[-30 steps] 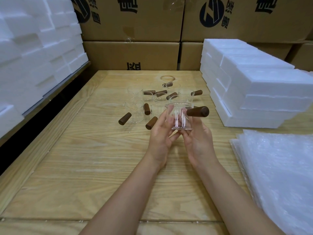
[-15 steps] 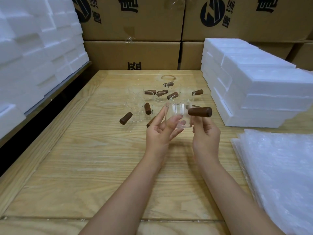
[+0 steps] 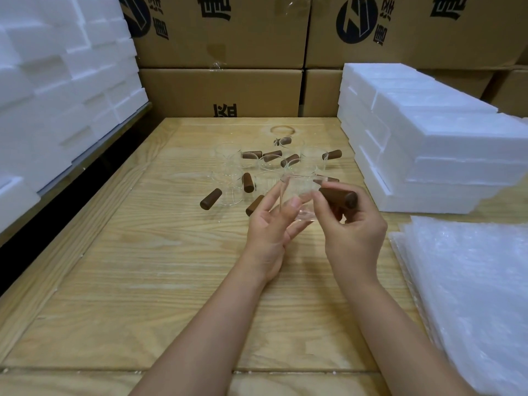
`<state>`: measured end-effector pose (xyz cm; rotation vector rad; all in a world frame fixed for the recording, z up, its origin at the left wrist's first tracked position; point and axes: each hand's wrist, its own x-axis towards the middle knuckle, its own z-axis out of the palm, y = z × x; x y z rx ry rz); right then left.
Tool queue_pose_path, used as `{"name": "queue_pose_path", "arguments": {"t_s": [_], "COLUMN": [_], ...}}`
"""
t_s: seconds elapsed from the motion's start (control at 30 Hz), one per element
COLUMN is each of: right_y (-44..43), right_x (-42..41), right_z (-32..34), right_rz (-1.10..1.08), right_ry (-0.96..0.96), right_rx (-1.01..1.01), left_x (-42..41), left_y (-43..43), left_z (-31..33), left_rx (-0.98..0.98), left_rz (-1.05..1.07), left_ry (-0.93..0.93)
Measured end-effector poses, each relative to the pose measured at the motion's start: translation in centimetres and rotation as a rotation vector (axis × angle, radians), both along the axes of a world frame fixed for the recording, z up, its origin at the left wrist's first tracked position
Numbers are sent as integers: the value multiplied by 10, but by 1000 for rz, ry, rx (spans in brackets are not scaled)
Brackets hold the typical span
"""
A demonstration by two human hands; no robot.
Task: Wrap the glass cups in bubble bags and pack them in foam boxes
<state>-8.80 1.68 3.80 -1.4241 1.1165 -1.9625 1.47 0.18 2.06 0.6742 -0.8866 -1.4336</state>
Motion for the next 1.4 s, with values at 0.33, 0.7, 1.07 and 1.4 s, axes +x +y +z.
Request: {"name": "queue_pose_path", "arguments": {"t_s": [0.33,0.7,1.07,1.4], "right_y": [-13,-8,-9,-13], "right_x": [-5,-14,-21,-17], "right_z": [3,7,-6,3], "right_rz": [87,91,-72,161], "right_ry": [-483,64,374,-258], "right_rx": [277,-3,-138,279], "left_x": [-8,1,4,-4], "left_y": [2,-2,-3,0], "left_z": [-6,0,0,-3], "left_rx": [-185,-44,-60,-125], "left_rz": [170,107,149,218], "left_ry": [-226,-175,-267,-279]}}
